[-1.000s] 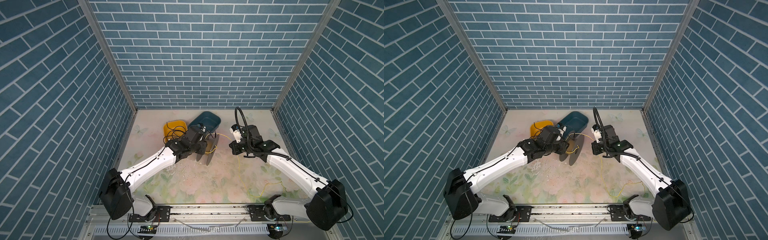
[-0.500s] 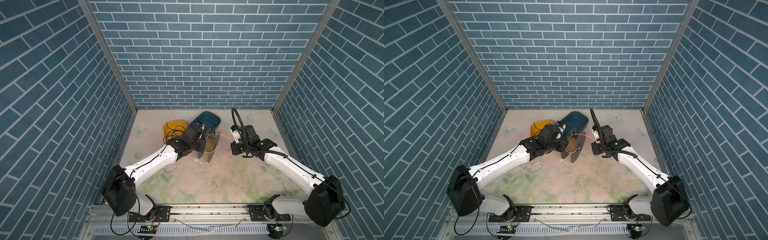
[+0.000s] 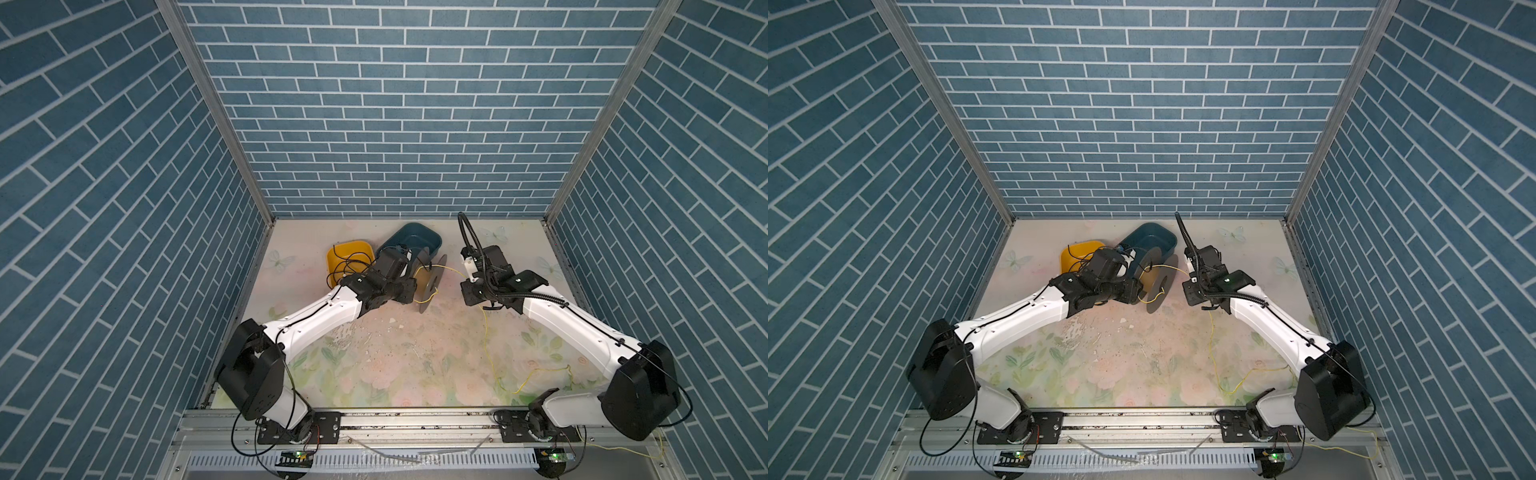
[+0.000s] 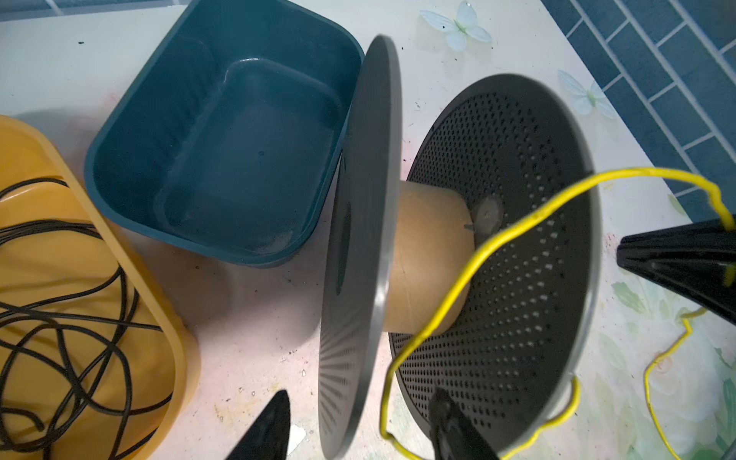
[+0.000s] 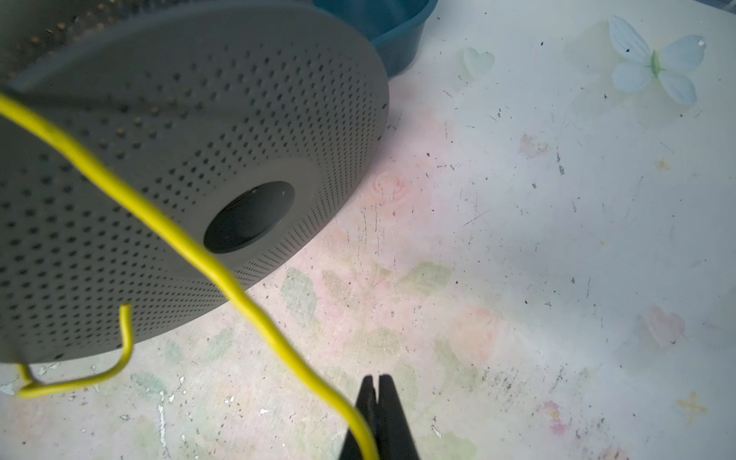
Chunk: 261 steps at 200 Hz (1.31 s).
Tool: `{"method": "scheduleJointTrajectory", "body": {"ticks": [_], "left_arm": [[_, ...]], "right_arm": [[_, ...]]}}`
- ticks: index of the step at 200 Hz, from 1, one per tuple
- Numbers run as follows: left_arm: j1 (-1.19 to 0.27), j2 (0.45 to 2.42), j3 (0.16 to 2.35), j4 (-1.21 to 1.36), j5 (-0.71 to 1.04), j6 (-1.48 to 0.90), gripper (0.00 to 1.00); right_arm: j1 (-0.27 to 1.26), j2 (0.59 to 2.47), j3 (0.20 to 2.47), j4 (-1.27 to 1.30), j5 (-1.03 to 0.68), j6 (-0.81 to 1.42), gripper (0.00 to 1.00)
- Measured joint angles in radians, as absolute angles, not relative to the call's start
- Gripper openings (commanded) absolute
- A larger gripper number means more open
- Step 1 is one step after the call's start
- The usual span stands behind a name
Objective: Wrap the cables
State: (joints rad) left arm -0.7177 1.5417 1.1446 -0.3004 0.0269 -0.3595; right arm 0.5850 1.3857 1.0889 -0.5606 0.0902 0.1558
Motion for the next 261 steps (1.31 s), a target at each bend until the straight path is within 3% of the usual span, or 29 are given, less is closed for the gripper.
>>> {"method": "scheduleJointTrajectory", "body": {"ticks": [43, 132, 261], "left_arm": [[-0.717, 1.605, 1.175, -0.27, 0.028, -0.342, 0.52], [-0.685, 1.623, 1.187, -0.222, 0.04, -0.325, 0.55], [-0.68, 1.674, 1.208, -0.177, 0.076, -0.321, 0.47]], "right_arm": [[0.585, 1.449, 1.124, -0.56, 0.133, 0.156, 0.0], [0.587, 1.443, 1.14, -0.58, 0.217, 0.157, 0.0], [0.636, 1.493, 1.333, -0.7, 0.41, 0.148, 0.0]]}}
